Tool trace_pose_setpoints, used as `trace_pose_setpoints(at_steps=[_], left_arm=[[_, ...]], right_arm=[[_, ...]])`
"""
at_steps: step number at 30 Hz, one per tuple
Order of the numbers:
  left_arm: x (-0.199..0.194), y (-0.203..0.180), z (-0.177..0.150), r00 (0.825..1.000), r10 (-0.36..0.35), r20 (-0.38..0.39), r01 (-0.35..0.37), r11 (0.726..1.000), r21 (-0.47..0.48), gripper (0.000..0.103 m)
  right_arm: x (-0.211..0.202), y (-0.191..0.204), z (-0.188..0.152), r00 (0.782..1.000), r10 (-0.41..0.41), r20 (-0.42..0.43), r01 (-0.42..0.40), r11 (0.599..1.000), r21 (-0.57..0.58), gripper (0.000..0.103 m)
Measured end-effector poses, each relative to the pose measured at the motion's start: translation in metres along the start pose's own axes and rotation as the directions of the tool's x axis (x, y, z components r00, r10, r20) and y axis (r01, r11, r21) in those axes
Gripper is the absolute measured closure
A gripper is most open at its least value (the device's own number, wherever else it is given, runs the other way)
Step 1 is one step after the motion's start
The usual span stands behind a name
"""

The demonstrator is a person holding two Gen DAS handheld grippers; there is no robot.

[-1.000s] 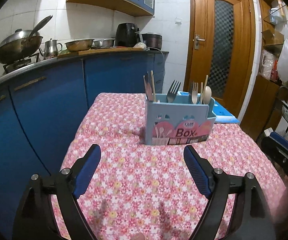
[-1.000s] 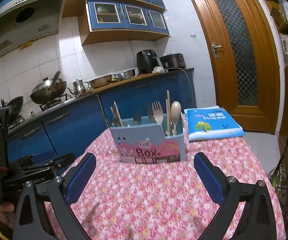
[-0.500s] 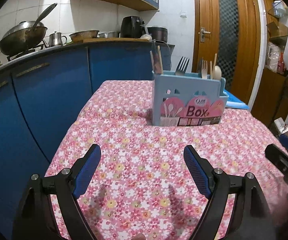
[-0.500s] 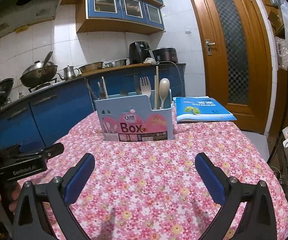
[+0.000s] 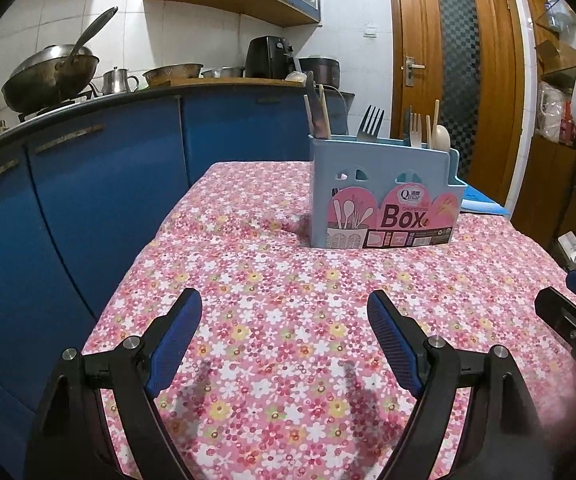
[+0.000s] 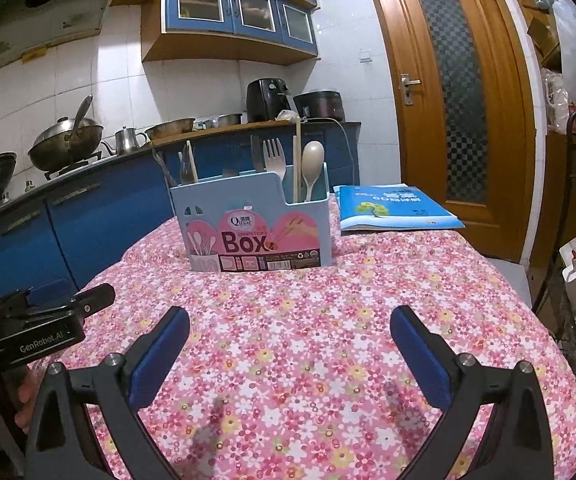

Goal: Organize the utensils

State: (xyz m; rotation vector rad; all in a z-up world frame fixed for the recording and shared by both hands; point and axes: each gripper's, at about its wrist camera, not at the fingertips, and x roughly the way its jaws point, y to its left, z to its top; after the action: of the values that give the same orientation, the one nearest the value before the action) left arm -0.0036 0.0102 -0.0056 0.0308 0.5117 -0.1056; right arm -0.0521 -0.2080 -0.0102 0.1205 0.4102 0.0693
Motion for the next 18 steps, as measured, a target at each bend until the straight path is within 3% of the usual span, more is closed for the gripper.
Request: trace_pose_setpoints(at_steps=[18], left_arm=[[0.0037,-0.0025,-0.0014,1.000,-0.018,-0.017,0.018,1.000,0.005,0.017]], right_arm=[[0.0002,0.0002,-0.0005,1.000,0.000,-0.001,0.000,1.000,-0.001,0.001]])
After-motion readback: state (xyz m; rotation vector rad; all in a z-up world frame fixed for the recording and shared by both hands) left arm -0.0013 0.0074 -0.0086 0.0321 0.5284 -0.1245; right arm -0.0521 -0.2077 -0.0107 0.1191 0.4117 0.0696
